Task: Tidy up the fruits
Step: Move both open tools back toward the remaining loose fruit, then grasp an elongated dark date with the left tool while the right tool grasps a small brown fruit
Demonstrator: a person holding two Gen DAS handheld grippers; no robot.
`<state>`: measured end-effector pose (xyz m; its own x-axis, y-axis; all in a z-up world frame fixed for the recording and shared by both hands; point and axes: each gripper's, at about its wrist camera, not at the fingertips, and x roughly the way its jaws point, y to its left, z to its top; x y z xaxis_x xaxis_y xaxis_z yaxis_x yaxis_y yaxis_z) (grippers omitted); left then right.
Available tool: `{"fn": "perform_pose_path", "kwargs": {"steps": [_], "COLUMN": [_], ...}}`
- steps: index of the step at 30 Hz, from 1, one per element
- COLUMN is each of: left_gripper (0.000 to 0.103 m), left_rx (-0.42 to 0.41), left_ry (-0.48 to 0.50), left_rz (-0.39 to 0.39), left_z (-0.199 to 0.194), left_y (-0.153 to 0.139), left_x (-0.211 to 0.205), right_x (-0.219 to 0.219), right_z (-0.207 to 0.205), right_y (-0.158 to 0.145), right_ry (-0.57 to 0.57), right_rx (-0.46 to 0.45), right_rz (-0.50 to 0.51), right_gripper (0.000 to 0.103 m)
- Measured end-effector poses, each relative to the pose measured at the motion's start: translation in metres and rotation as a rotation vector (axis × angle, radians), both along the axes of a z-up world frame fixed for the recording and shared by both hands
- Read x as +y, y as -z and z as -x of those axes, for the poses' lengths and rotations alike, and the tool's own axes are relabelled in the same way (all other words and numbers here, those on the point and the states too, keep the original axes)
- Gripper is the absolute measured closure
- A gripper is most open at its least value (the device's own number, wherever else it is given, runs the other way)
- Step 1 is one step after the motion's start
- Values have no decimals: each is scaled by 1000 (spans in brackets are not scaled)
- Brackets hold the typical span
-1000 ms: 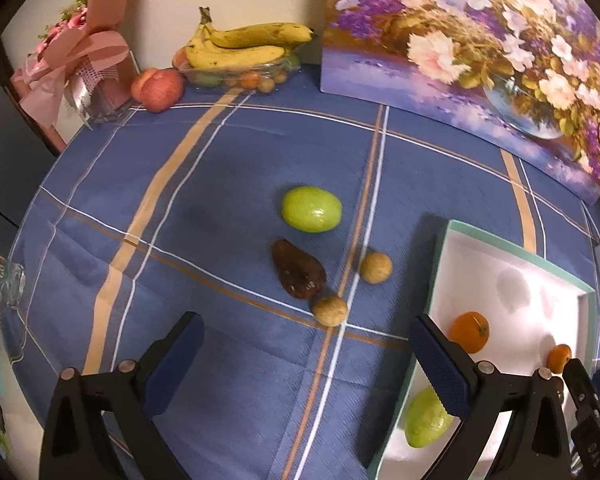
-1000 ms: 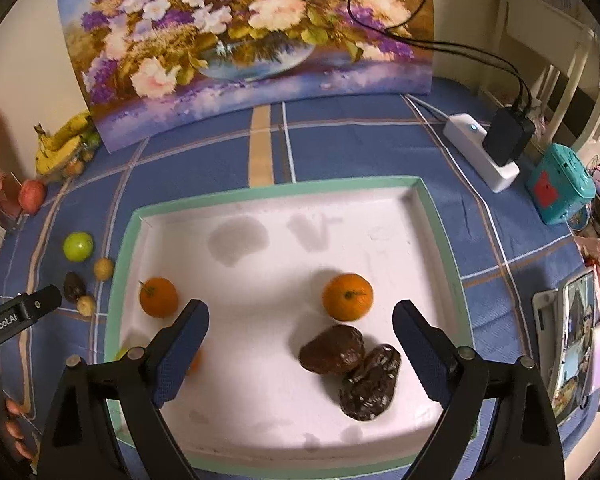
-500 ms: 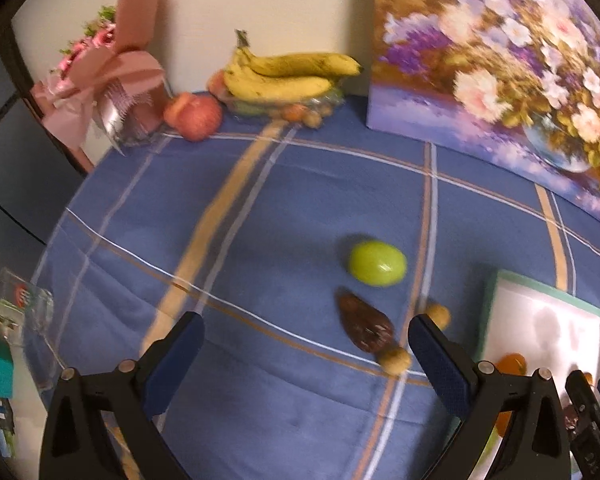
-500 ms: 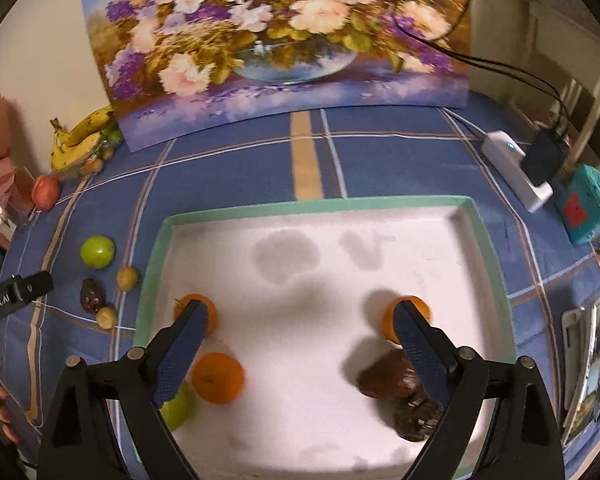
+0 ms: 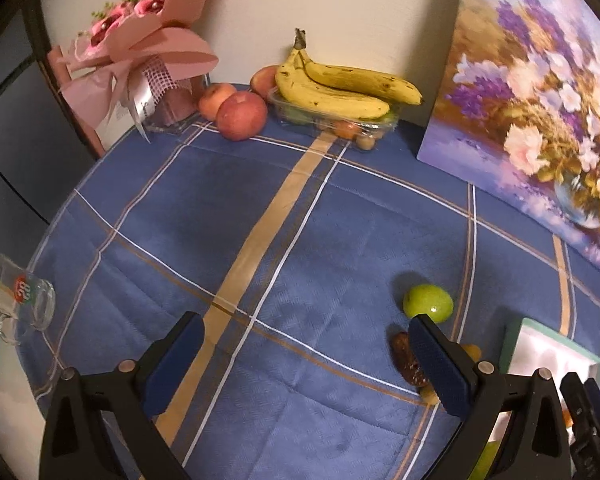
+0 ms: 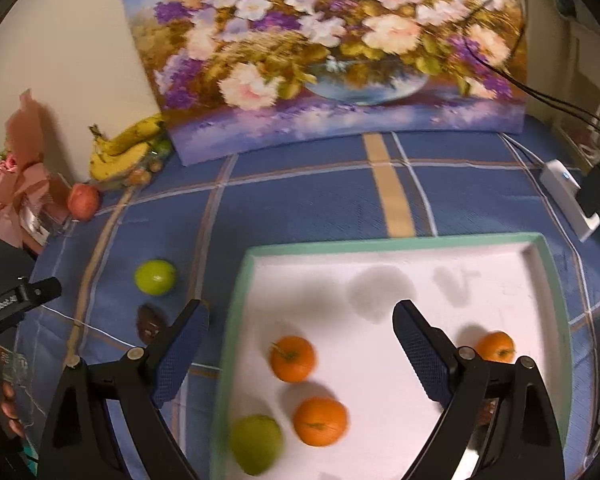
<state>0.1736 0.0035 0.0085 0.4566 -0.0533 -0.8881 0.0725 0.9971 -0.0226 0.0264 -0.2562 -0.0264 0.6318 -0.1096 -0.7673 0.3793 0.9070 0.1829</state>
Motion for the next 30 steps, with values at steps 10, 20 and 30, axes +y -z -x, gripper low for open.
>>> {"fn": "perform_pose_path", "kwargs": {"steps": [10,20,30], "left_gripper": [0,9,31], "left_rx": [49,191,267], "left_ry": [1,76,107], "left_rz": [79,140,188], "left_z": [-8,-10,-10], "left_y": [16,59,85], "left_x": [-4,-41,-66], "right_x": [36,32,20], "right_z": [-29,-53,-56], "right_y": [-18,6,20], "right_ry": [-113,-136,-131], "right_rx": [-76,51,80], "right_rz": [42,21,-37], "right_gripper": [16,41,56]}}
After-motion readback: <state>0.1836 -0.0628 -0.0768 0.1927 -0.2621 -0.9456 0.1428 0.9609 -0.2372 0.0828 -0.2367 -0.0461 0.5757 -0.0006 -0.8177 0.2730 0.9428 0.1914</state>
